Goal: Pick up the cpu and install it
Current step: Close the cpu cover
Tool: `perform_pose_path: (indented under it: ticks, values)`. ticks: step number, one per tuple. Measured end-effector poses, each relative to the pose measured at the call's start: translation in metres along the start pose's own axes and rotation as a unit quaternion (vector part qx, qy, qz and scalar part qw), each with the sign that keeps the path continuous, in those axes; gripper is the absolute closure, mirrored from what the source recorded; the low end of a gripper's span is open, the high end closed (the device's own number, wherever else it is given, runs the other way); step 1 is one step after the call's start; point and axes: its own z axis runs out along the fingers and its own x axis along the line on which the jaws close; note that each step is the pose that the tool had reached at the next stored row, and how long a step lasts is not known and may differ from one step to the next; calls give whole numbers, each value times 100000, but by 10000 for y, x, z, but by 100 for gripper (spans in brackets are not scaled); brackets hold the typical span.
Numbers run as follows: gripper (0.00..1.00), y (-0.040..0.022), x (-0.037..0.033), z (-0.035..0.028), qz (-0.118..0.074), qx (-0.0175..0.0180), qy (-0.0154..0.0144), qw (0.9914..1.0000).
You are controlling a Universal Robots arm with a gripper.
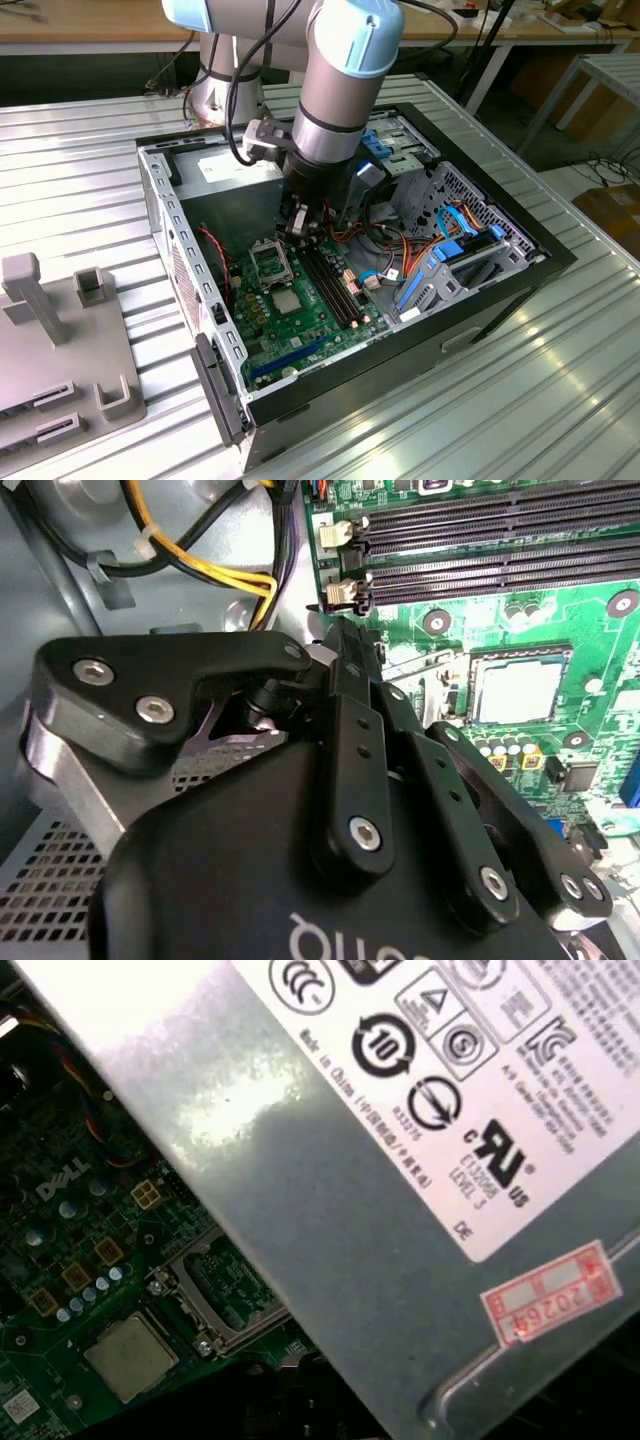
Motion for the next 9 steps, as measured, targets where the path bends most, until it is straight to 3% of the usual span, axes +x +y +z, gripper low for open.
perform_pose_path:
  ticks: [5, 9]
  values:
    - [89, 19, -29, 40, 169, -22, -36, 100000]
    - [89, 25, -27, 80, 154, -409, -539, 99998]
